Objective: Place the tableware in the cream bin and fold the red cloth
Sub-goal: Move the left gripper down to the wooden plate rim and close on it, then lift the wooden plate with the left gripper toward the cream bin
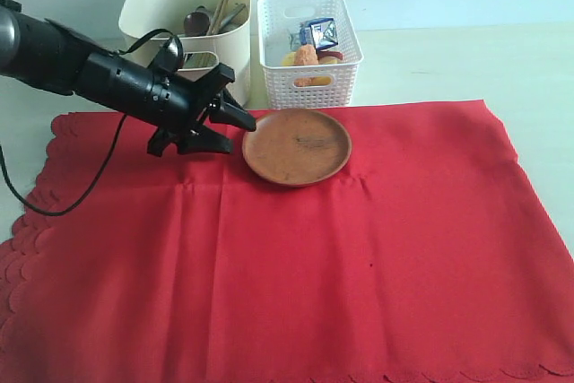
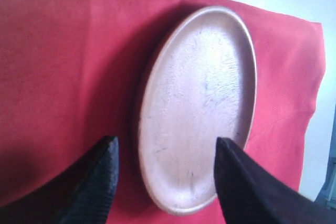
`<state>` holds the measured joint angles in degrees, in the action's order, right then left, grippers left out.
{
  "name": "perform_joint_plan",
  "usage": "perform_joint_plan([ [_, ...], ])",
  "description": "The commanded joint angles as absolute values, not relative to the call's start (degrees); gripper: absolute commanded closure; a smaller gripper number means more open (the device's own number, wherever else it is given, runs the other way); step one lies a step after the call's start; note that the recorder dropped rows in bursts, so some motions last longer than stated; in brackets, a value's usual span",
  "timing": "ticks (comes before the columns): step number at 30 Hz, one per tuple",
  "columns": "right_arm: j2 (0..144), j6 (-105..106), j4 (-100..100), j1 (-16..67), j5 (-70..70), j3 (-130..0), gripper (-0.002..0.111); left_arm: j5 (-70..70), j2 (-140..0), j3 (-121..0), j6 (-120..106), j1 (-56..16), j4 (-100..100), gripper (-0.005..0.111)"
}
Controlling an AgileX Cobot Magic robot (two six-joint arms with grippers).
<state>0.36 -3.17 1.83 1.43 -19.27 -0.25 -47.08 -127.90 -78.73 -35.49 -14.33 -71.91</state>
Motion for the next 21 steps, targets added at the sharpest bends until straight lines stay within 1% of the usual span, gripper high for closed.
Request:
perform_joint_plan([
  [1, 0.0, -3.1, 1.5, 1.3, -18.8, 0.0, 0.108, -45.8, -128.6, -78.6, -36.2, -15.7, -72.7, 0.053],
  [10, 0.0, -3.1, 1.5, 1.3, -18.8, 0.0, 0.108, -46.5, -131.1, -78.6, -35.6, -16.1, -76.2, 0.053],
  [13, 0.0, -3.1, 1.5, 1.3, -18.8, 0.0, 0.108, -48.8, -132.1, -79.0, -36.5, -16.1, -78.5, 0.053],
  [21, 0.0, -3.1, 1.5, 1.3, -18.8, 0.0, 0.108, -50.6, -133.7, -79.6, -37.2, -16.2, -78.9, 0.053],
])
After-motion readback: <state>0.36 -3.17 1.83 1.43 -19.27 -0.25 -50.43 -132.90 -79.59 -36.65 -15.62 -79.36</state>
